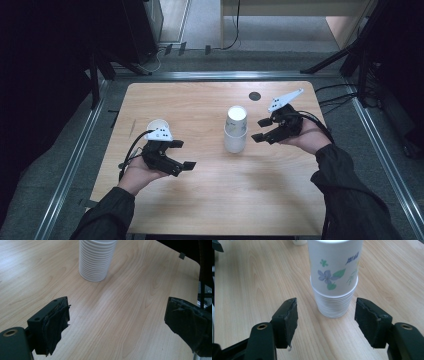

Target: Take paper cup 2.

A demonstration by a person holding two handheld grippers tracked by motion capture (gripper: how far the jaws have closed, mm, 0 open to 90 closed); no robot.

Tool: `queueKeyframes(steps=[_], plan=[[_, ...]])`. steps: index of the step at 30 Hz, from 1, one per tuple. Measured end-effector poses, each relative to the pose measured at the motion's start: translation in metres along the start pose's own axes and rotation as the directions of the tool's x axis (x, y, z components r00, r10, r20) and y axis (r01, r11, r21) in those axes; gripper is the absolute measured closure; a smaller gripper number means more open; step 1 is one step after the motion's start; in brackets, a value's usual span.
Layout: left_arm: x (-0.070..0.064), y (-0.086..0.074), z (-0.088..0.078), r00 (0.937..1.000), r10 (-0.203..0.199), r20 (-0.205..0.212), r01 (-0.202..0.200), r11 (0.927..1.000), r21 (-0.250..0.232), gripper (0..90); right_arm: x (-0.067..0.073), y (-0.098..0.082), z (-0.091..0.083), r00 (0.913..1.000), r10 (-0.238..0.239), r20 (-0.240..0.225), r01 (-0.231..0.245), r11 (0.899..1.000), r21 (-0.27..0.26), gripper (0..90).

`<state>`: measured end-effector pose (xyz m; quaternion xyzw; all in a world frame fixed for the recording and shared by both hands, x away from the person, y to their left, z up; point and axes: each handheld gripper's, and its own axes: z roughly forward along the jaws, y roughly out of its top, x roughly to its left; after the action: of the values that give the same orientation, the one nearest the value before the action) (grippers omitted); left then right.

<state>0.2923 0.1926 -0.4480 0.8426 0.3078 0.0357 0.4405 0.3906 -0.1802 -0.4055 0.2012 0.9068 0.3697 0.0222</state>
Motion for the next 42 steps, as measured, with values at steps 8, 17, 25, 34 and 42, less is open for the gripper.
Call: queueKeyframes(steps=[8,17,25,34,42], plan=[[0.0,0.0,0.001,1.0,0.005,0.007,-0.005,1.0,0.002,6.1,-0.01,0.031,-0.002,0.9994,-0.032,-0.013,0.033,0.996,0.085,33.7],[-0.001,-0.001,0.001,0.9998,0.007,0.021,-0.007,1.0,0.001,6.1,-0.012,0.062,0.007,0.997,-0.069,-0.035,0.074,0.981,0.177,30.9],[-0.001,-0.002,0.002,0.9997,0.011,0.023,-0.011,0.9999,0.008,6.1,-0.009,0.083,0.02,0.995,-0.09,-0.042,0.098,0.962,0.253,28.2],[-0.002,-0.002,0.002,0.9995,0.012,0.028,-0.012,0.9999,0.009,6.0,-0.008,0.097,0.035,0.9933,-0.103,-0.052,0.114,0.947,0.299,28.1],[-0.002,-0.003,0.002,0.9995,0.012,0.03,-0.013,0.9999,0.007,6.1,-0.005,0.108,0.047,0.9905,-0.129,-0.046,0.137,0.925,0.353,29.0]])
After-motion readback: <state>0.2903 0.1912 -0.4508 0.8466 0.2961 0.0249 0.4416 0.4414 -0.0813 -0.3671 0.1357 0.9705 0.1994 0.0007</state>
